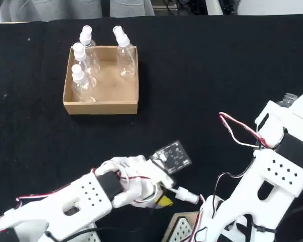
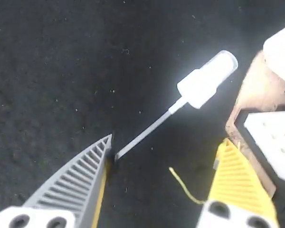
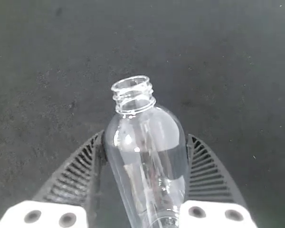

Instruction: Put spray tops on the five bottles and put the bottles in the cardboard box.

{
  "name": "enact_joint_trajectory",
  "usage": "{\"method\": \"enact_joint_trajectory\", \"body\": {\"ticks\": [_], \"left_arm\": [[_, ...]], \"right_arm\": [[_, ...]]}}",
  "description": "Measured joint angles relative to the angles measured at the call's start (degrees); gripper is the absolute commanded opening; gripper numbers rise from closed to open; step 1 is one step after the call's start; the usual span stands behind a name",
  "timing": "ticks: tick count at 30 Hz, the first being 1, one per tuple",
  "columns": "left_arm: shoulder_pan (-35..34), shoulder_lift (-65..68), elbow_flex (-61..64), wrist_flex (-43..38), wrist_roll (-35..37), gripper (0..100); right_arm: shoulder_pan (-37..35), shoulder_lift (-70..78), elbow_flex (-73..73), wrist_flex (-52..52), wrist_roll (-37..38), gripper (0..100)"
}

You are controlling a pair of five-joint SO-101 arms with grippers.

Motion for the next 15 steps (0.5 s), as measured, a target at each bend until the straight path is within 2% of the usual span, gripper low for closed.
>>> {"method": "enact_joint_trajectory", "body": {"ticks": [15], "left_arm": [[0.7, 21.5, -15.1, -0.4, 2.1, 32]], "right_arm": [[0.0, 0.0, 0.0, -0.2, 0.0, 12.3]]}}
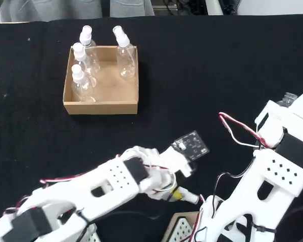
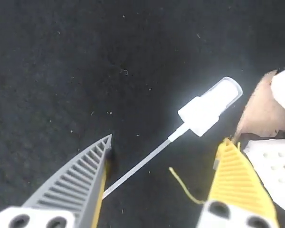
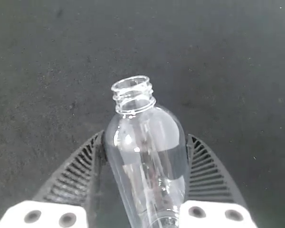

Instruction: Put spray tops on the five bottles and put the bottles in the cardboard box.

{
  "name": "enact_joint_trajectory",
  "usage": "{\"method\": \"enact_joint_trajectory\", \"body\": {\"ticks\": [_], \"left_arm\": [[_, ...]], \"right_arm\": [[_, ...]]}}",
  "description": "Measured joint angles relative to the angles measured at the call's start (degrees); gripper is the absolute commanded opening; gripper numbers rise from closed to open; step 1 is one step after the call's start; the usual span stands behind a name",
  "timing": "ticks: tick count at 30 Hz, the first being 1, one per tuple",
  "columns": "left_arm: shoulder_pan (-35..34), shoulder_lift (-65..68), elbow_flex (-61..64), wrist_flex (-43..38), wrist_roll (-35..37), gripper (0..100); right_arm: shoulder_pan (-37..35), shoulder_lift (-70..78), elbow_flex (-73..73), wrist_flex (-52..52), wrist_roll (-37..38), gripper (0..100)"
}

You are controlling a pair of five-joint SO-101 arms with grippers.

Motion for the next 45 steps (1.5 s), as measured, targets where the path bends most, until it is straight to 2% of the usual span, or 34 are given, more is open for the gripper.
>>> {"method": "enact_joint_trajectory", "body": {"ticks": [8, 17, 22, 28, 34, 45], "left_arm": [[3.4, 8.9, -4.8, 0.0, 0.1, 32], [3.6, 17.8, -6.4, -6.3, 0.1, 32], [3.6, 19.4, -6.4, -8.9, 0.3, 32], [3.3, 19.4, -6.4, -10.6, 3.8, 32], [3.3, 19.8, -6.4, -10.6, 3.8, 26], [3.3, 22.2, -8.1, -10.6, 1.6, 25]], "right_arm": [[0.0, 0.0, 0.0, 0.0, 0.0, 12.3], [0.0, 0.0, 0.0, 0.0, 0.0, 12.3], [0.0, 0.0, 0.0, 0.0, 0.0, 12.3], [0.0, 0.0, 0.0, 0.0, 0.0, 12.3], [0.0, 0.0, 0.0, 0.0, 0.0, 12.3], [0.0, 0.0, 0.0, 0.0, 0.0, 12.3]]}}
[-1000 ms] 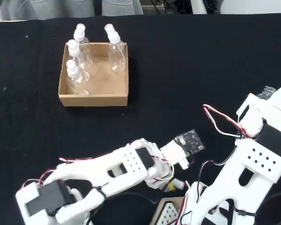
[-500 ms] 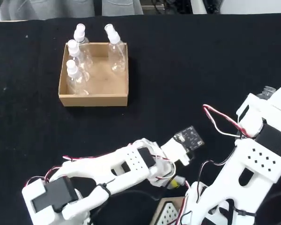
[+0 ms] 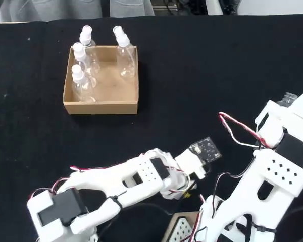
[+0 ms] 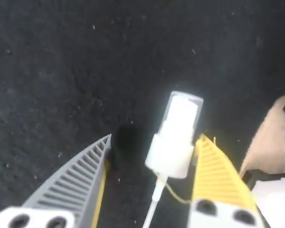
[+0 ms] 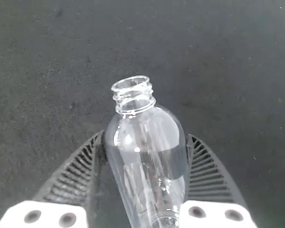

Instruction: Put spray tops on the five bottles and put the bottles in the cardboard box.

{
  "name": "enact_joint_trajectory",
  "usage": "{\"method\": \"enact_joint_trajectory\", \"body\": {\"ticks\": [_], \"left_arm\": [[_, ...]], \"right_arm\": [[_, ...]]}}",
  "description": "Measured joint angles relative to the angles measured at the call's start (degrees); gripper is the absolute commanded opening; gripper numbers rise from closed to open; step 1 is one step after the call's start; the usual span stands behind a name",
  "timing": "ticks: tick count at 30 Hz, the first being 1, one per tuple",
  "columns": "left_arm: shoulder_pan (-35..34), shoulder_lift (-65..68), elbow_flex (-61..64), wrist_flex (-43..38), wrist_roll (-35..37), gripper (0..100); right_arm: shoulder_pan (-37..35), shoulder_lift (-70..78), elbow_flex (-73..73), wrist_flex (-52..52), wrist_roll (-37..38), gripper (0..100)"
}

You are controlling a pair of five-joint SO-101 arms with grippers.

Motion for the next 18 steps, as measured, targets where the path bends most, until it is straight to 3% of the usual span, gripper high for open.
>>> {"method": "enact_joint_trajectory", "body": {"ticks": [11, 18], "left_arm": [[0.4, 8.8, -12.1, 9.1, 0.0, 14], [0.4, 9.1, -13.1, 9.9, -0.1, 6]], "right_arm": [[0.0, 0.0, 0.0, 0.0, 0.0, 12.3], [0.0, 0.0, 0.0, 0.0, 0.0, 12.3]]}}
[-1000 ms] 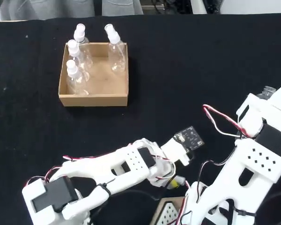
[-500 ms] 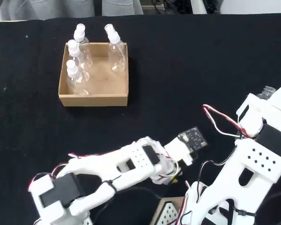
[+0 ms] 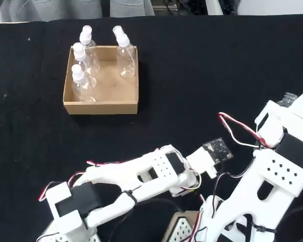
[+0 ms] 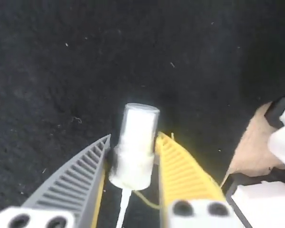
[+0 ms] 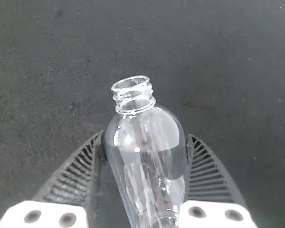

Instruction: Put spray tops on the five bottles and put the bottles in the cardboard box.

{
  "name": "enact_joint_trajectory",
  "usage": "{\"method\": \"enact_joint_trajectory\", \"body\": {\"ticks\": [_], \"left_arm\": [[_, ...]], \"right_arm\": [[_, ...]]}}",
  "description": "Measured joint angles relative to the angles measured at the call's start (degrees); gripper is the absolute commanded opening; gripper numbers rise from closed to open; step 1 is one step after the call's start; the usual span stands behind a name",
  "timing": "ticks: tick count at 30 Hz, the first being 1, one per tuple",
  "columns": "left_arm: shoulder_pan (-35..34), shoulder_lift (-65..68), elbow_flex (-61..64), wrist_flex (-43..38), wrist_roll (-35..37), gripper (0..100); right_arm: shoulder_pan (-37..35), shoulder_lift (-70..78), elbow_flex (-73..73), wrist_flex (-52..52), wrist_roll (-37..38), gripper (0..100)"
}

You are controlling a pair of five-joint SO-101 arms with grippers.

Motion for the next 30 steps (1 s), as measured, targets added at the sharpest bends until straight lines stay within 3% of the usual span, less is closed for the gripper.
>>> {"method": "enact_joint_trajectory", "body": {"ticks": [6, 14, 30], "left_arm": [[0.0, 0.0, -0.4, 0.4, -0.2, 3], [-0.9, 1.0, -6.1, 11.8, -0.2, 3], [-7.8, 1.1, -12.4, 23.5, -0.2, 3]], "right_arm": [[0.0, 0.0, 0.0, 0.0, 0.0, 12.3], [0.0, 0.0, 0.0, 0.0, 0.0, 12.3], [0.0, 0.0, 0.0, 0.0, 0.0, 12.3]]}}
